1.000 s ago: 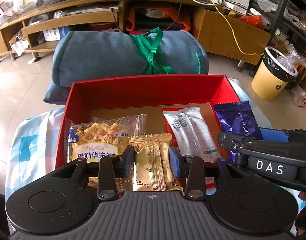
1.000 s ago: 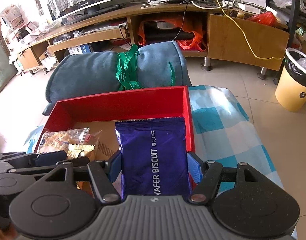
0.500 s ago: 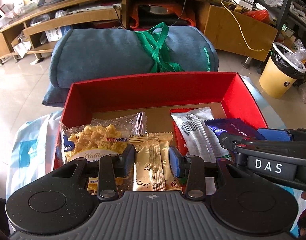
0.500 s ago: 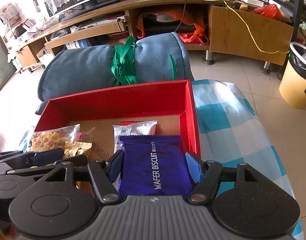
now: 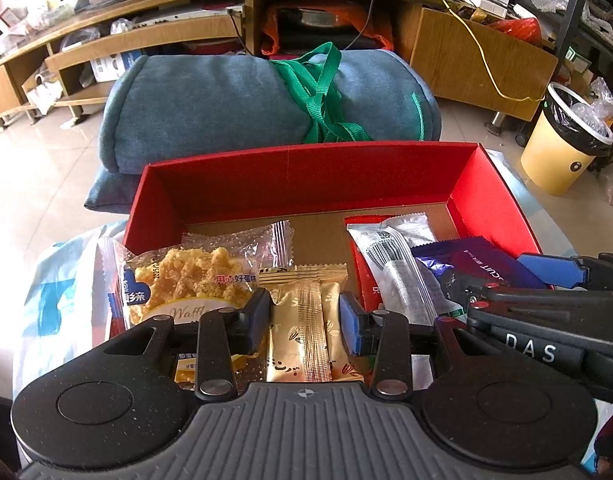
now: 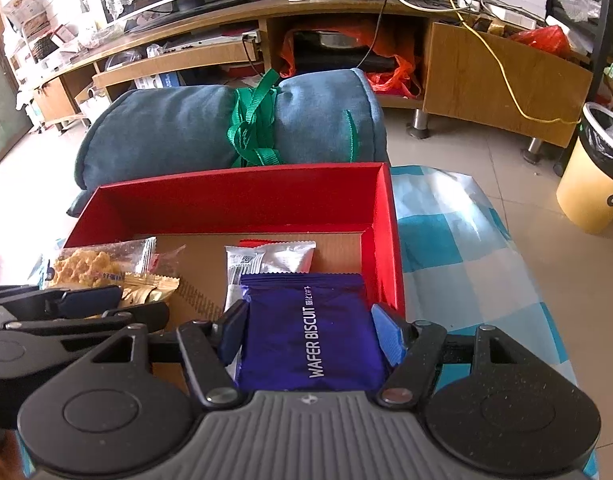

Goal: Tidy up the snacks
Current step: 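Lower the gold cake and purple packet into the red box with both tools, then open both tools and withdraw them from the red box toward the table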

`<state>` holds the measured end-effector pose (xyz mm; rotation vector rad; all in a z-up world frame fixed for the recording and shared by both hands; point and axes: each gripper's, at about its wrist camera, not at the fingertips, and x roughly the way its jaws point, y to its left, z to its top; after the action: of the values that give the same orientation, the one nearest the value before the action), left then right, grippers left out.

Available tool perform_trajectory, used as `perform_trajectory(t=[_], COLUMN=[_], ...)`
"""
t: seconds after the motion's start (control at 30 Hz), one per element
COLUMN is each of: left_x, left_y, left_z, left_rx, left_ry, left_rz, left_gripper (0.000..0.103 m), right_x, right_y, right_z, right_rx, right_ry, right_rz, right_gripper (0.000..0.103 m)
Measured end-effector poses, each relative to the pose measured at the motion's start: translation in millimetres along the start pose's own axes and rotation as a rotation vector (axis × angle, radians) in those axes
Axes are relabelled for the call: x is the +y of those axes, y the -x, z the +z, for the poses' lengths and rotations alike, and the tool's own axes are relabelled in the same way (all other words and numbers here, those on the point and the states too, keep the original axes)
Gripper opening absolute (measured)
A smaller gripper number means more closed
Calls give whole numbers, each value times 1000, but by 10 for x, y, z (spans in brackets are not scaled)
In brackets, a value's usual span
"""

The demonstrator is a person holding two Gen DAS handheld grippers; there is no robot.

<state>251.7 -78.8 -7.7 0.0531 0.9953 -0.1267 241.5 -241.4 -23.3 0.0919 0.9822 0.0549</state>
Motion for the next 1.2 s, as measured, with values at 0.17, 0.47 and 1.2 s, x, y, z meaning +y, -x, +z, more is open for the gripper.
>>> perform_trajectory(t=[0.17,0.47,1.2], left_x=[32,49,46], left_y=[12,66,240], left_z=[13,23,44], left_rx=[8,14,-55], left_ry=[18,24,10], left_rz=[-14,-20,33], left_gripper=[48,53,76], right_x=[-4,1,-90], right_y=[3,52,193], right_z=[-4,-9,-6], right_rx=[-1,-1,-18], right_ry=[3,20,-33], right_rz=[8,5,38], right_gripper=[62,62,62])
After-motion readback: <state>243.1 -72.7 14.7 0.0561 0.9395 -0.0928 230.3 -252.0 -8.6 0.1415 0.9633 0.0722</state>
